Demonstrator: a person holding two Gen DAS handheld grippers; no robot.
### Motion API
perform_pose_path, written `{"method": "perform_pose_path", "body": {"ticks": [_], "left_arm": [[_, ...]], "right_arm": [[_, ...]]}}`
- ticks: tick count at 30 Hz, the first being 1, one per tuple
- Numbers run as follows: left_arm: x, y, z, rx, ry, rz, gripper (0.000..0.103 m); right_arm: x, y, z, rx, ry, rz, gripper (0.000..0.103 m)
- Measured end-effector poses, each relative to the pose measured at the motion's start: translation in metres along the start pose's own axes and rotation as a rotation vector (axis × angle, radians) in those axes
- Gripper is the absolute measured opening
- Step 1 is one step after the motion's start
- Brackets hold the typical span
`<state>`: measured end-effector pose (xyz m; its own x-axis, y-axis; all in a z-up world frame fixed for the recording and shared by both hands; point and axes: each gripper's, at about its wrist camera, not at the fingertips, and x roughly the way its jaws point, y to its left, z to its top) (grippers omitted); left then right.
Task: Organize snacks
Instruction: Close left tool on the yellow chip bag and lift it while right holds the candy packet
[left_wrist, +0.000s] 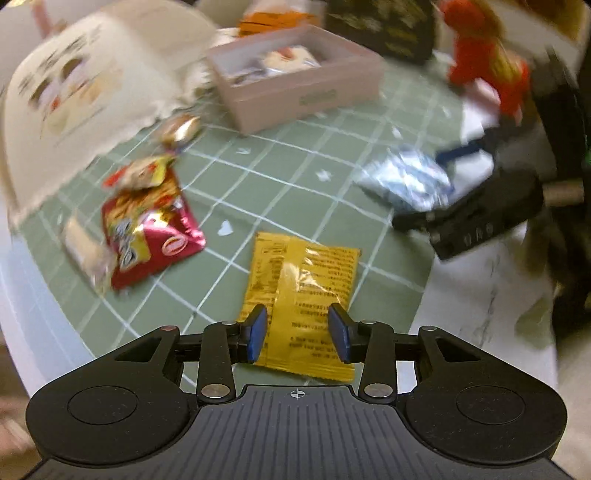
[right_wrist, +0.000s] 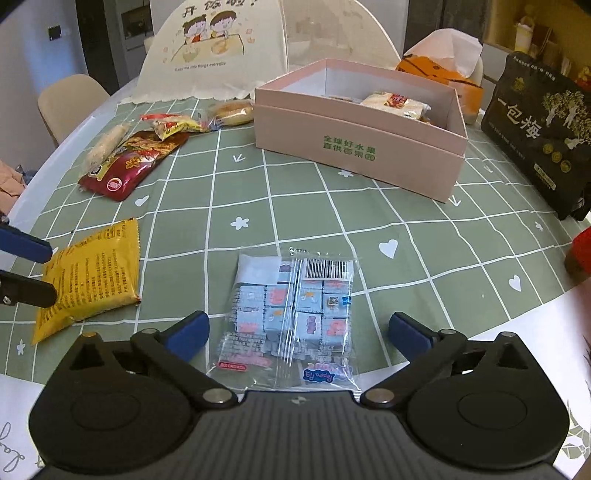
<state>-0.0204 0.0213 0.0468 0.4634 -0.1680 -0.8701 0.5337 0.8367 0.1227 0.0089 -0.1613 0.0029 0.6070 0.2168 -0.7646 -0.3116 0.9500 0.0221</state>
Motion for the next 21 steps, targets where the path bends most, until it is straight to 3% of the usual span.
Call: {"method": "perform_pose_path", "body": {"ticks": [5, 12, 16, 21], "left_arm": [[0.011, -0.006, 0.006, 0.019, 0.027, -0.032, 0.042], [0.015, -0.004, 0.014, -0.08, 0.034, -0.128, 0.052], [0.017, 0.0, 0.021, -0.16, 0.036, -0.093, 0.055], [0.022, 0.008, 0.025, -0.198, 0.022, 0.025, 0.055]], "right_arm": [[-0.001, 0.0, -0.002, 0.0, -0.019, 0.0, 0.103], [-0.002, 0.0, -0.007, 0.001, -0.05, -0.001, 0.103], [-0.002, 0.0, -0.007, -0.001, -0.054, 0.0, 0.103], [-0.002, 0.0, -0.007, -0.002, -0.051, 0.0, 0.103]]}}
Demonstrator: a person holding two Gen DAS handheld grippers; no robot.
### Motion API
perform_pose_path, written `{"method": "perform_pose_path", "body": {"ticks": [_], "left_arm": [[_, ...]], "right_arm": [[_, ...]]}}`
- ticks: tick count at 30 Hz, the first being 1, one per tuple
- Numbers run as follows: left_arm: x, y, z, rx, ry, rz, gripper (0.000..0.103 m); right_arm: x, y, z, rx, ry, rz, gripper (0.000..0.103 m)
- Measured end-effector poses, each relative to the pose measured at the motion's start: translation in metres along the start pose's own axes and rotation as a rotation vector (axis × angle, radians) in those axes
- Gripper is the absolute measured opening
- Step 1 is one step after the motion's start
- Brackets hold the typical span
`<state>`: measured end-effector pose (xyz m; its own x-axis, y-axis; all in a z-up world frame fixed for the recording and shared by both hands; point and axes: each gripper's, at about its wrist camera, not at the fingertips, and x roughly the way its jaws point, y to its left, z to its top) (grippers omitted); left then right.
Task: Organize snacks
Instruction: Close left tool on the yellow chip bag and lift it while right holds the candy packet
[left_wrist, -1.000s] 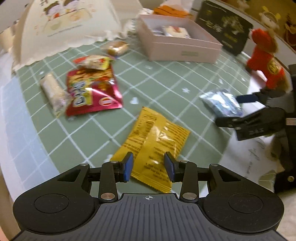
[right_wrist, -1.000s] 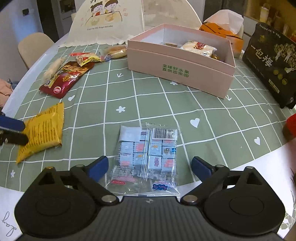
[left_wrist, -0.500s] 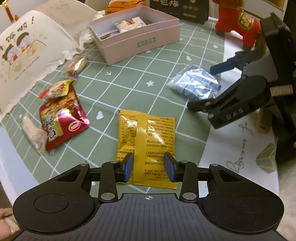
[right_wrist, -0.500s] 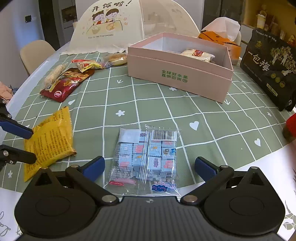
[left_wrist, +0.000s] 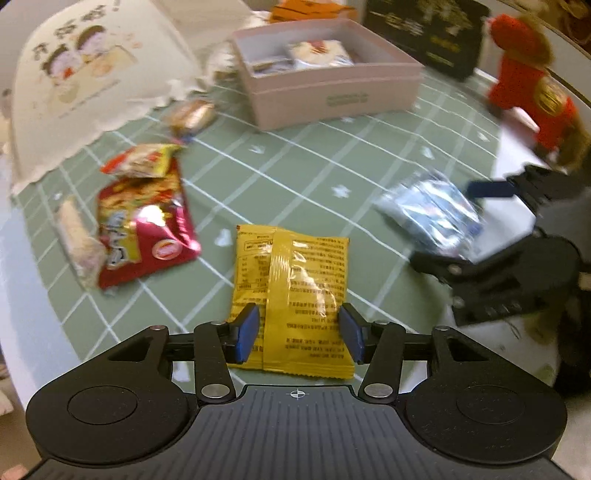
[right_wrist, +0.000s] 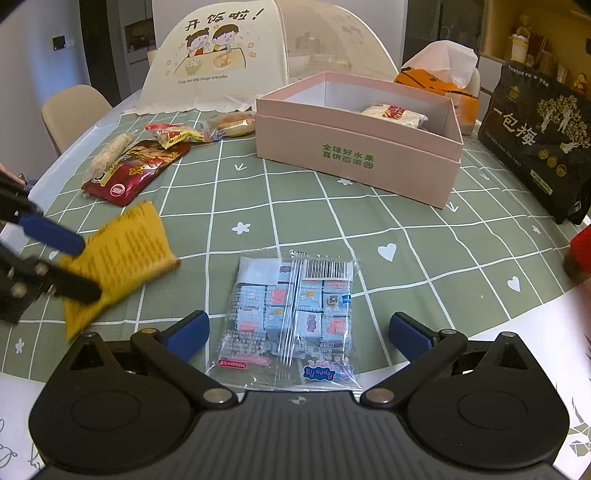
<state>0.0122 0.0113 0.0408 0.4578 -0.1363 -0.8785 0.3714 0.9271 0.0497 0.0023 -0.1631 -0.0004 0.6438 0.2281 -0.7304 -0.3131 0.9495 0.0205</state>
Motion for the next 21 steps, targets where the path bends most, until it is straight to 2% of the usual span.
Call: {"method": "perform_pose_path", "body": {"ticks": [3, 4, 6, 7, 8, 10, 13, 15, 17, 21], "left_arm": [[0.001, 0.003, 0.003, 0.006, -0.001, -0.027, 0.052], [0.003, 0.002, 0.003, 0.023, 0.003, -0.042, 0.054], [0.007, -0.002, 0.002, 0.048, 0.008, -0.078, 0.064], [0.009, -0.001, 0.003, 0.044, 0.008, -0.102, 0.074], [0.009, 0.001, 0.004, 0.029, 0.007, -0.123, 0.078], [0.007, 0.006, 0.006, -0.022, -0.012, -0.145, 0.075], [0.002, 0.011, 0.008, -0.047, -0.05, -0.101, 0.071], [0.008, 0.011, 0.009, -0.03, -0.034, -0.053, 0.071], [0.017, 0.013, 0.011, -0.026, -0.005, -0.049, 0.077], [0.027, 0.023, 0.015, -0.09, -0.009, -0.05, 0.078]], "right_arm": [[0.0, 0.0, 0.0, -0.001, 0.0, 0.001, 0.103], [0.0, 0.0, 0.0, -0.001, 0.0, 0.001, 0.103], [0.0, 0.0, 0.0, -0.001, 0.0, 0.001, 0.103], [0.0, 0.0, 0.0, -0.001, 0.001, 0.001, 0.103], [0.0, 0.0, 0.0, -0.001, 0.001, 0.001, 0.103], [0.0, 0.0, -0.001, -0.001, 0.001, 0.001, 0.103], [0.0, 0.0, -0.001, -0.001, -0.004, 0.001, 0.103], [0.0, -0.001, -0.001, -0.001, -0.008, 0.001, 0.103], [0.0, 0.0, -0.002, -0.002, -0.012, 0.001, 0.103], [0.001, 0.0, -0.001, -0.006, -0.011, 0.005, 0.103]]}}
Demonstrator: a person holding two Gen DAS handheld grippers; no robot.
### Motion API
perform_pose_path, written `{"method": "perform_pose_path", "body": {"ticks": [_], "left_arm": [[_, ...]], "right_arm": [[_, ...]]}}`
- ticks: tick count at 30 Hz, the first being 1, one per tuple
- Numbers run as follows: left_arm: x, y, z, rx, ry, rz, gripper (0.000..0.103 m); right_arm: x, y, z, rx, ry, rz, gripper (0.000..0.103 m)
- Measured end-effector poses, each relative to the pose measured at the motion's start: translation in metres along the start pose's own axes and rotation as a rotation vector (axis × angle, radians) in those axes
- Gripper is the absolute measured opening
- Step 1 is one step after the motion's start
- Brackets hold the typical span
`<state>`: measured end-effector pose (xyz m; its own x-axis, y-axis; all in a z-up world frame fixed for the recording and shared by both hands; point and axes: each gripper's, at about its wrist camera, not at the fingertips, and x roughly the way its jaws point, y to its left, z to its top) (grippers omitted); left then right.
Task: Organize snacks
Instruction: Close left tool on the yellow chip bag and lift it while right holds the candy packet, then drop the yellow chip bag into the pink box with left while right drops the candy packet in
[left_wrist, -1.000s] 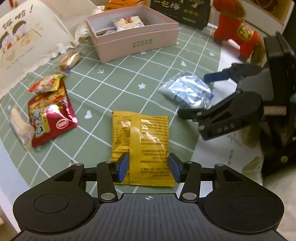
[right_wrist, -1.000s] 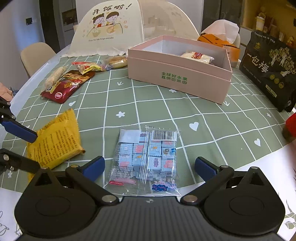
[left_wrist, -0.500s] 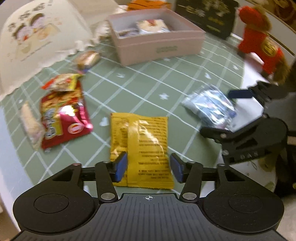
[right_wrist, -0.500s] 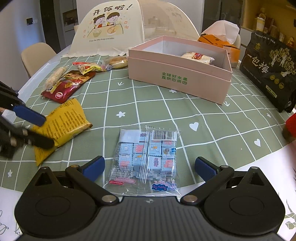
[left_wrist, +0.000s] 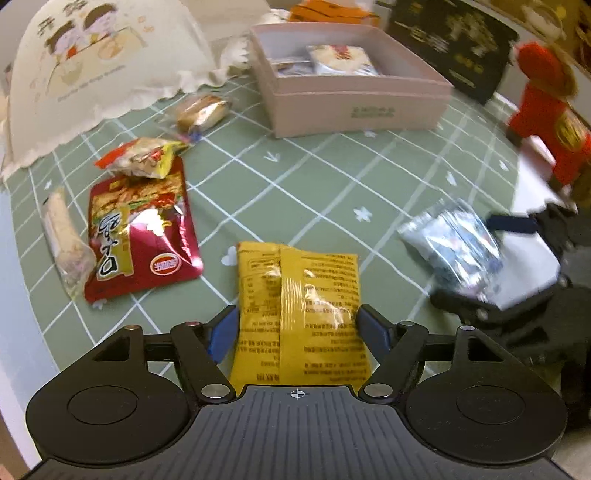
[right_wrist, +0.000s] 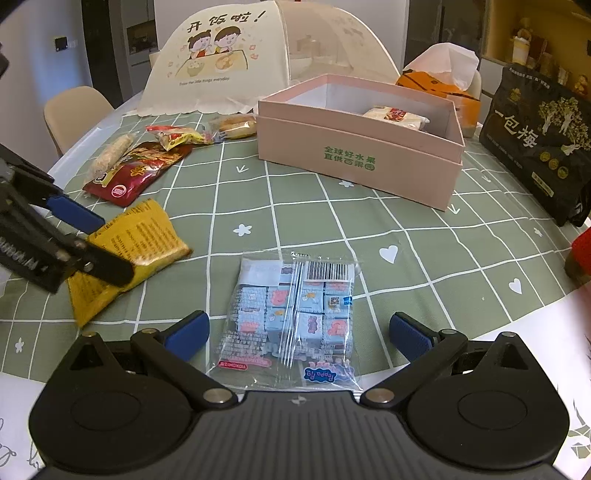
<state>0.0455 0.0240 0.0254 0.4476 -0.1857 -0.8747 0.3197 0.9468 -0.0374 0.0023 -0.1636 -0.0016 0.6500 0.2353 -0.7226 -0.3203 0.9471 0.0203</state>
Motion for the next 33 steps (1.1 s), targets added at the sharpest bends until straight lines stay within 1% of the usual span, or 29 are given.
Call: {"method": "perform_pose_path", "body": {"ticks": [2, 4, 5, 10, 13, 14, 15, 17, 18, 20, 22, 23, 24, 25, 27, 30, 33], "left_arm": [[0.004, 0.007, 0.001, -0.046, -0.01, 0.003, 0.079], [0.009, 0.017, 0.002, -0.104, -0.014, -0.012, 0.08], [0.009, 0.02, 0.002, -0.118, -0.028, -0.014, 0.08], [0.011, 0.029, 0.009, -0.145, -0.033, -0.036, 0.079], [0.008, 0.033, 0.008, -0.167, -0.028, -0.043, 0.072], [0.006, 0.034, 0.006, -0.186, -0.025, -0.056, 0.071], [0.004, 0.034, 0.005, -0.193, -0.03, -0.063, 0.07], [-0.002, 0.03, 0.001, -0.18, -0.047, -0.045, 0.068], [-0.005, 0.027, 0.001, -0.175, -0.057, -0.041, 0.067], [-0.013, 0.024, 0.001, -0.177, -0.079, -0.074, 0.067], [-0.021, 0.017, 0.003, -0.161, -0.092, -0.086, 0.066], [-0.025, 0.012, 0.006, -0.136, -0.094, -0.079, 0.066], [-0.028, 0.006, 0.008, -0.117, -0.096, -0.072, 0.066], [-0.031, 0.002, 0.011, -0.103, -0.1, -0.068, 0.066], [-0.038, -0.005, 0.018, -0.078, -0.109, -0.07, 0.066], [-0.046, -0.015, 0.027, -0.052, -0.115, -0.078, 0.067], [-0.052, -0.024, 0.036, -0.035, -0.126, -0.106, 0.067]], "right_arm": [[0.0, 0.0, 0.0, -0.001, 0.001, 0.001, 0.103], [0.0, 0.0, 0.0, -0.003, 0.001, 0.005, 0.103], [-0.001, -0.001, -0.001, -0.005, 0.001, 0.008, 0.103], [-0.001, -0.002, -0.001, -0.015, 0.007, 0.018, 0.103], [0.0, -0.003, 0.004, -0.029, 0.042, 0.033, 0.103], [0.0, -0.004, 0.007, -0.032, 0.066, 0.045, 0.102], [0.0, -0.006, 0.011, -0.027, 0.084, 0.055, 0.097], [-0.002, -0.012, 0.017, -0.003, 0.1, 0.074, 0.091], [-0.002, -0.014, 0.02, 0.012, 0.107, 0.08, 0.091], [0.0, -0.018, 0.024, 0.041, 0.124, 0.081, 0.089], [0.002, -0.018, 0.026, 0.037, 0.128, 0.072, 0.086], [0.003, -0.017, 0.027, 0.032, 0.127, 0.07, 0.082], [0.003, -0.015, 0.028, 0.026, 0.127, 0.067, 0.072], [0.003, -0.012, 0.03, 0.014, 0.13, 0.065, 0.066], [-0.001, -0.006, 0.035, -0.022, 0.139, 0.054, 0.059], [-0.014, -0.01, 0.042, -0.008, 0.115, 0.062, 0.059], [-0.034, -0.024, 0.053, 0.027, 0.069, 0.058, 0.059]]}}
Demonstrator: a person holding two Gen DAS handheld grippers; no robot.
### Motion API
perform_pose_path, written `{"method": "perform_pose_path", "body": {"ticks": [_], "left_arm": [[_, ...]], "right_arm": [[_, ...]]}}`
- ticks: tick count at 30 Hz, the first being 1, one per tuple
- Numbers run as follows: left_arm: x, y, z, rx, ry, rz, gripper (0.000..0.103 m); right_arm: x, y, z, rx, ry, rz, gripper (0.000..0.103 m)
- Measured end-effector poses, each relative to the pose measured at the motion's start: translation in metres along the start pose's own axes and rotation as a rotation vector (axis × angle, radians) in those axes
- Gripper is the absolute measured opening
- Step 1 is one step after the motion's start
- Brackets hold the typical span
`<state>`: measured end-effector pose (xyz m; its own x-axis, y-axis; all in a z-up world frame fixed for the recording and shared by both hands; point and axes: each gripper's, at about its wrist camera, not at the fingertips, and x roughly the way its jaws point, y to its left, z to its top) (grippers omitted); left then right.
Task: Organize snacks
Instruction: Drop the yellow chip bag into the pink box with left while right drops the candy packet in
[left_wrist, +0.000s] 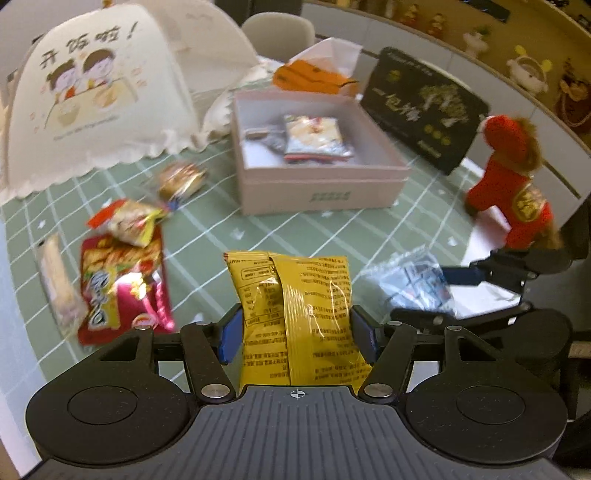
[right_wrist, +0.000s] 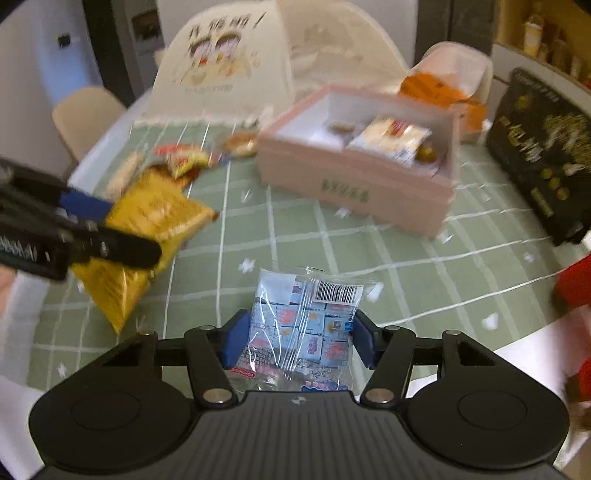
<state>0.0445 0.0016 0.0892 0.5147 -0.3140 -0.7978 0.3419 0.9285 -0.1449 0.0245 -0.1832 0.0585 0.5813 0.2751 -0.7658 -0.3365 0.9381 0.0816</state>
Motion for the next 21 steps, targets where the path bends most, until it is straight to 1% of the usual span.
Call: {"method": "perform_pose_path", "body": {"ticks": [4, 9, 13, 17, 21], "left_arm": [[-0.003, -0.011, 0.026, 0.047, -0.047, -0.013, 0.067], [-0.011, -0.024, 0.075, 0.131, -0.164, 0.007, 0.067], [-0.005, -0.028, 0.113, 0.174, -0.232, 0.022, 0.067], [0.011, -0.024, 0.146, 0.165, -0.267, 0.019, 0.067], [0.041, -0.016, 0.173, 0.162, -0.253, -0.005, 0.067]], "right_arm": [[-0.025, -0.021, 0.014, 0.051, -0.055, -0.025, 0.059], [-0.049, -0.038, 0.03, 0.092, -0.118, -0.063, 0.059], [-0.058, -0.045, 0.035, 0.113, -0.143, -0.091, 0.059], [-0.055, -0.048, 0.037, 0.129, -0.129, -0.113, 0.059], [-0.044, -0.046, 0.042, 0.129, -0.11, -0.132, 0.059]]}}
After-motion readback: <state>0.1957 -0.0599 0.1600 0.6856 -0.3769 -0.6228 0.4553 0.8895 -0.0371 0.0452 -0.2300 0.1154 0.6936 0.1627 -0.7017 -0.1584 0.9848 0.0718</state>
